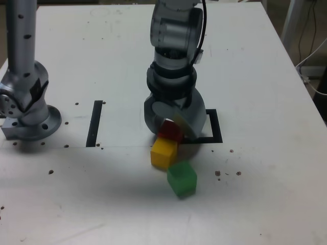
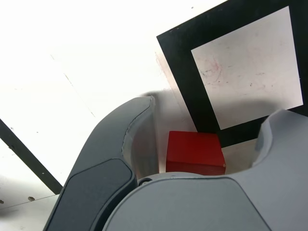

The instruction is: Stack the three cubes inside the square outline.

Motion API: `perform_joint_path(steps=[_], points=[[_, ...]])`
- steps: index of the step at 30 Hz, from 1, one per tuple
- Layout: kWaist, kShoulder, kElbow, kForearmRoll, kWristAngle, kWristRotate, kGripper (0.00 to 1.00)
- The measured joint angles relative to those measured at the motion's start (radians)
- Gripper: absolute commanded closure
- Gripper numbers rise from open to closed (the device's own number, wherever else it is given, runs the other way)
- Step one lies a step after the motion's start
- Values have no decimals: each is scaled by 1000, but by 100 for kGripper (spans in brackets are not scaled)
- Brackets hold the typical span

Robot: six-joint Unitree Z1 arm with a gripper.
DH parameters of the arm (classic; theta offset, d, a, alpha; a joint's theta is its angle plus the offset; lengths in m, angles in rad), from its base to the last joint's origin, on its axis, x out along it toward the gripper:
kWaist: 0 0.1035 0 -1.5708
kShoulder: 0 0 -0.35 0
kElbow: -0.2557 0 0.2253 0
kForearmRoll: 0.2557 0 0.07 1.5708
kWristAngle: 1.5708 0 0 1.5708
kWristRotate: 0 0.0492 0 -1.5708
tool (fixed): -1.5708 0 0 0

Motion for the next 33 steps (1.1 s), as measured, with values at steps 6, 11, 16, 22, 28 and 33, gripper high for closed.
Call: perform_joint_path(steps=[6, 11, 16, 22, 28, 33], points=[[0, 5, 0, 0, -3, 0, 64], [0, 5, 1, 1, -3, 0, 64], [0, 5, 1, 1, -4, 0, 64], [0, 5, 0, 9, -4, -7, 64], [10, 2, -38, 37, -3, -63, 63], [46, 2, -81, 40, -22, -127, 64]])
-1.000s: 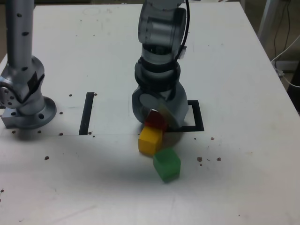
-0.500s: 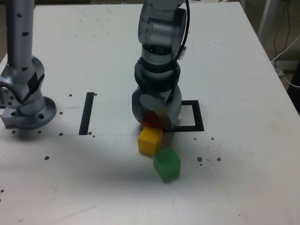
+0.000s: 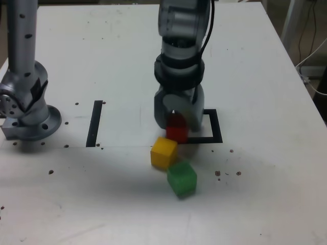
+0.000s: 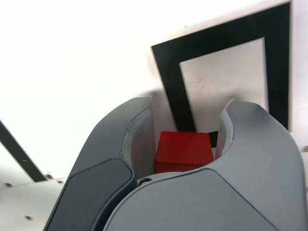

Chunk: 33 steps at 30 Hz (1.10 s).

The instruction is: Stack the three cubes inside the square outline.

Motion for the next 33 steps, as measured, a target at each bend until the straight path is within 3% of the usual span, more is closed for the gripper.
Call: perform_joint_path(steps=[9, 29, 31, 33], points=[[88, 30, -60, 21, -34, -72, 64], [138, 97, -109, 33, -33, -63, 63], [139, 102, -111, 31, -33, -62, 55], [140, 107, -112, 30, -33, -60, 40]])
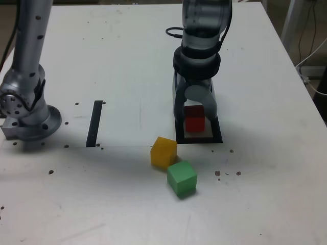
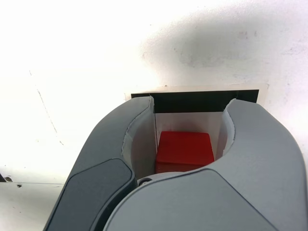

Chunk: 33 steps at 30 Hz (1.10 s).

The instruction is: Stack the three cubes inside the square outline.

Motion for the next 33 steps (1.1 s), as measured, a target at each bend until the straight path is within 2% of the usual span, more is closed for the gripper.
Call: perform_joint_path(steps=[3, 5, 16, 22, 33], points=[[4, 4, 0, -3, 0, 12, 17], [6, 5, 0, -6, 0, 22, 9], [8, 5, 7, -14, 5, 29, 3], [8, -94, 46, 17, 27, 4, 2], [-71, -215, 115, 113, 26, -13, 3]])
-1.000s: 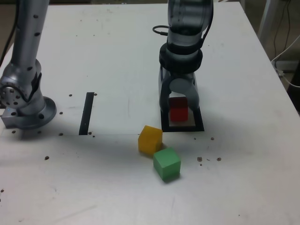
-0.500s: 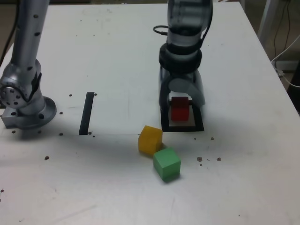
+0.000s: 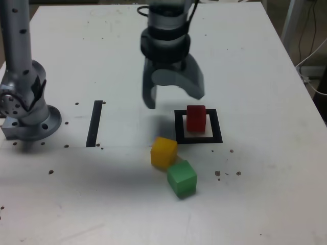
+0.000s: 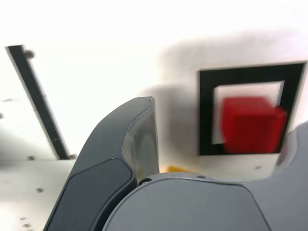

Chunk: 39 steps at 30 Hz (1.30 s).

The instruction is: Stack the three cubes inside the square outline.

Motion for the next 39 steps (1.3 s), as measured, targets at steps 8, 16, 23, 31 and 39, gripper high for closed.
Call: perform_joint_path(steps=[8, 16, 23, 31, 39], points=[[-123, -47, 67, -31, -50, 0, 3], [-207, -36, 80, -94, -93, 0, 5], [-222, 24, 82, -115, -96, 0, 8], [-222, 68, 86, -131, -109, 5, 14], [-222, 89, 101, -141, -128, 8, 37]])
